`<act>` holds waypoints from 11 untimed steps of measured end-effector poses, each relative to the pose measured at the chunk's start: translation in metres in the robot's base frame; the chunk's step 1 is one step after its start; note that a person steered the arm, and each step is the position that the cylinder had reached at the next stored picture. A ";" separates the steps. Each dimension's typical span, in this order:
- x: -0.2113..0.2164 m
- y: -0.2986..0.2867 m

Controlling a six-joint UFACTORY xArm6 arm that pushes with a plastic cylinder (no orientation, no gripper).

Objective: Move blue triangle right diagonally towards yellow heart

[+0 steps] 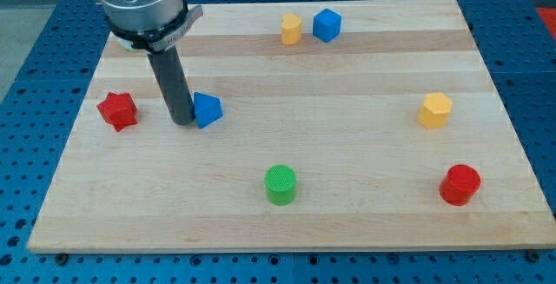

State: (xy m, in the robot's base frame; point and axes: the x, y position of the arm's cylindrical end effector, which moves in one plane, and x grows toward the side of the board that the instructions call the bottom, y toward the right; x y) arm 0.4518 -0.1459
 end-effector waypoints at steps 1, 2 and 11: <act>0.031 0.000; 0.029 0.011; -0.120 0.022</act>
